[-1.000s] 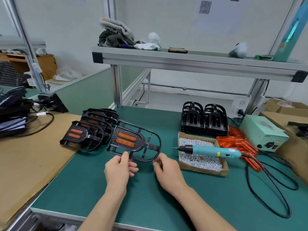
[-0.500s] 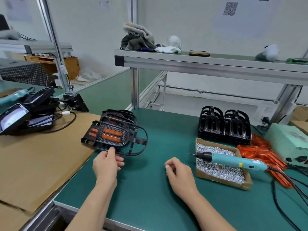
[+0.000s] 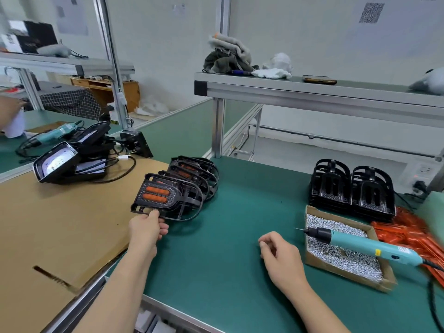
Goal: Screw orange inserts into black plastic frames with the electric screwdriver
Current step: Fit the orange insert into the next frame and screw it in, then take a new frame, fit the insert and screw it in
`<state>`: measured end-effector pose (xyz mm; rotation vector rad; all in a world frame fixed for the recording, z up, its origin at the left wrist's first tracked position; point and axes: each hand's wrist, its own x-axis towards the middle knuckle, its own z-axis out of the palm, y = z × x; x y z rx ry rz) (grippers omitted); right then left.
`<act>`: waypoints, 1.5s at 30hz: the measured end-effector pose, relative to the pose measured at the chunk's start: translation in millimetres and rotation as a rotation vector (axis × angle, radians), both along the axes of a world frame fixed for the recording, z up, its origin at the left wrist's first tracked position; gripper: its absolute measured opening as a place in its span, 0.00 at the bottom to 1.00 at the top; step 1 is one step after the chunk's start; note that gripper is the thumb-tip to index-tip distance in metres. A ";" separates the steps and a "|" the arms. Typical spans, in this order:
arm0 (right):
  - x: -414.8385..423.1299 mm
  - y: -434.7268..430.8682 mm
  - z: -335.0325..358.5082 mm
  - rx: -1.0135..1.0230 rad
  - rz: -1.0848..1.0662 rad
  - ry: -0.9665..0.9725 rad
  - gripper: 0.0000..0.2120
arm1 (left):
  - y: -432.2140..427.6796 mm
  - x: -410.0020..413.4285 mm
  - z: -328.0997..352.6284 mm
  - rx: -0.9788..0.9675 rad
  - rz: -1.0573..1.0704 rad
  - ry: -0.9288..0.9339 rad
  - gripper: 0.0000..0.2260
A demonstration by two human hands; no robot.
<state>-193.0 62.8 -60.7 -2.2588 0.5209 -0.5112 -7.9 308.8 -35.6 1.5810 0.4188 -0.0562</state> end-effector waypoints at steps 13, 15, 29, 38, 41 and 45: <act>-0.3 0.6 0.3 0.008 0.003 0.002 0.07 | -0.7 2.1 -16.8 0.158 -0.047 -0.012 0.15; -0.3 0.2 0.0 0.003 -0.001 -0.001 0.07 | -2.1 -3.3 -16.5 0.214 -0.035 -0.032 0.15; 1.2 0.3 -1.4 0.050 -0.004 0.016 0.07 | -10.8 -27.8 -11.4 0.701 -0.077 -0.196 0.33; 1.1 -1.3 -3.3 0.065 0.002 -0.001 0.05 | -19.0 -36.1 -4.2 1.122 -0.236 -0.130 0.28; 1.5 -1.3 -3.2 0.073 0.001 0.002 0.05 | -21.6 -34.5 -5.8 1.154 -0.233 -0.171 0.25; 2.4 -1.4 -2.6 0.073 0.003 -0.002 0.05 | -19.0 -31.0 -8.1 1.121 -0.239 -0.233 0.28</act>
